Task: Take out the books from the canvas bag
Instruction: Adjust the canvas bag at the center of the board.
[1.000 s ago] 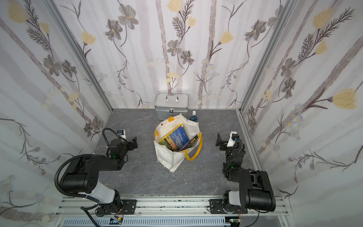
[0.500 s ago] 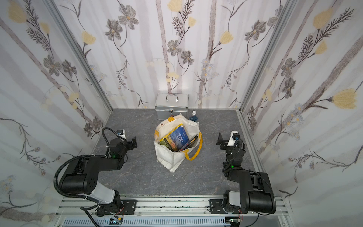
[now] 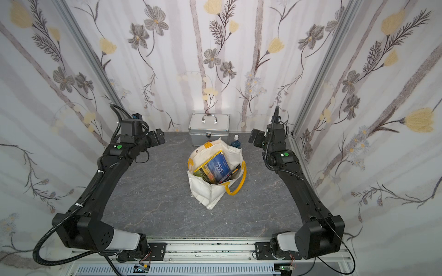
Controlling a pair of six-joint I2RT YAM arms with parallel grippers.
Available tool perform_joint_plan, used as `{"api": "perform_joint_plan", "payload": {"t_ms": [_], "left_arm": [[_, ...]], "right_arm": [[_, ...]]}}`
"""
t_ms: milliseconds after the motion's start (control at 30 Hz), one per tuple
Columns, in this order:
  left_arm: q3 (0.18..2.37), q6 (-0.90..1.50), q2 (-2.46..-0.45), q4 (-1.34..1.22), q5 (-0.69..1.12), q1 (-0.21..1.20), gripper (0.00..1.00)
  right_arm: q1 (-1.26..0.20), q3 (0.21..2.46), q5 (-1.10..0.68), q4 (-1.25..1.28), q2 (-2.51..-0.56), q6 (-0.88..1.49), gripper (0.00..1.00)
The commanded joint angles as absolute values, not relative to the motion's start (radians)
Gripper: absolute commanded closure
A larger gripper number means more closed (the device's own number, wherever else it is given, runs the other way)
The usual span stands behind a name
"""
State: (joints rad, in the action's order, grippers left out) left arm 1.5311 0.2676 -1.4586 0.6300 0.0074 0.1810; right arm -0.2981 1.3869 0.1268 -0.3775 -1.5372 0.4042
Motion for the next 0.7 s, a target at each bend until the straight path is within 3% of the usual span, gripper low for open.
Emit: {"api": "perform_joint_plan", "payload": {"t_ms": [0,167,400,667], "left_arm": [[1.599,0.319,-1.523,0.893,0.156,0.237,0.0],[1.683,0.346,-1.658,0.939,0.19,0.335,0.09],[1.806,0.34,-1.86,0.994,0.211,0.435,0.14],[1.872,0.363,-1.963,1.006,0.262,0.498,0.46]], "right_arm": [[-0.401,1.497,0.057,-0.641,-1.59,0.495,0.0],[-0.525,1.592,-0.043,-0.687,-1.707,0.547,0.08],[-0.569,1.666,-0.193,-0.685,-1.857,0.602,0.2],[-0.574,1.748,-0.242,-0.704,-2.0,0.635,0.31]]}}
